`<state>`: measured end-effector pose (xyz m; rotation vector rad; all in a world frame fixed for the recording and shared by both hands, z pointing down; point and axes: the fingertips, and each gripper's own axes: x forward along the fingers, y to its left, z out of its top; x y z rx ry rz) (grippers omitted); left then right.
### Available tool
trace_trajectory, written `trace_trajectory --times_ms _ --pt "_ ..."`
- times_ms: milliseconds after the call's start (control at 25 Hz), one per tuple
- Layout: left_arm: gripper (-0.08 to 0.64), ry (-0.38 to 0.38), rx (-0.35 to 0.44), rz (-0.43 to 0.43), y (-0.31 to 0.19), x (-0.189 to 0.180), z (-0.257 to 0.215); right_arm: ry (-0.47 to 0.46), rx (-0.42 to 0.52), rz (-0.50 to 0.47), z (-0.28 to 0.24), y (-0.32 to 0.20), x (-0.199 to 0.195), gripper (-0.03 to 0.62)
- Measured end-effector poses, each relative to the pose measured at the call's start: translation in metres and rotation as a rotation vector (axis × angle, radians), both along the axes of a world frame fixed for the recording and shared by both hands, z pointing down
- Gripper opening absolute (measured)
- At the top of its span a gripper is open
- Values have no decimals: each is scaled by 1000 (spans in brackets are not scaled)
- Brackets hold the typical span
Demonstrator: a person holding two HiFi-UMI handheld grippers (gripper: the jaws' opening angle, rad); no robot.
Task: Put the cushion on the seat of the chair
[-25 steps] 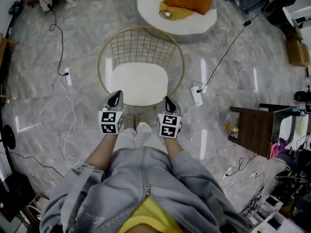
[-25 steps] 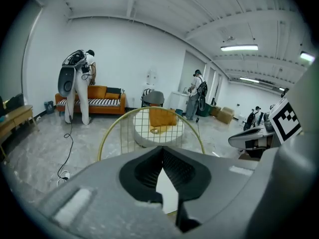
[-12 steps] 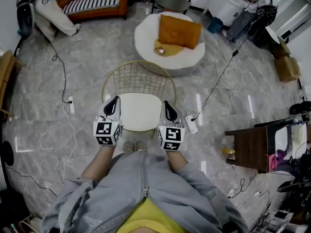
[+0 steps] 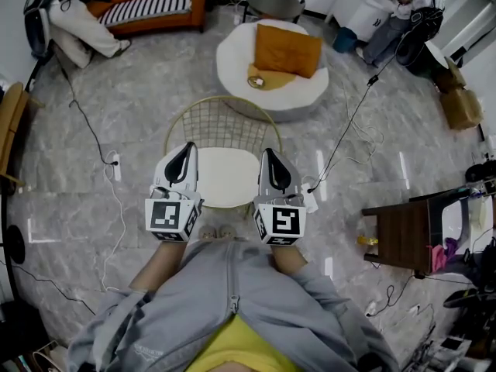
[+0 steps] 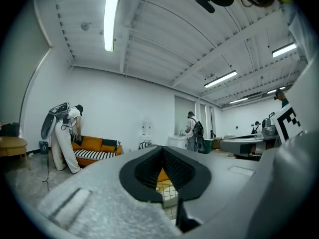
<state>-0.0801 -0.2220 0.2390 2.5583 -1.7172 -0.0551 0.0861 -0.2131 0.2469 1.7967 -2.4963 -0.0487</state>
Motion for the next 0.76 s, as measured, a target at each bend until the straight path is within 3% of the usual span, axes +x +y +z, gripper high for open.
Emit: trace_trajectory --times_ms 760 --pt "5 -1 38 8 17 17 -11 -19 25 -22 -10 14 16 -2"
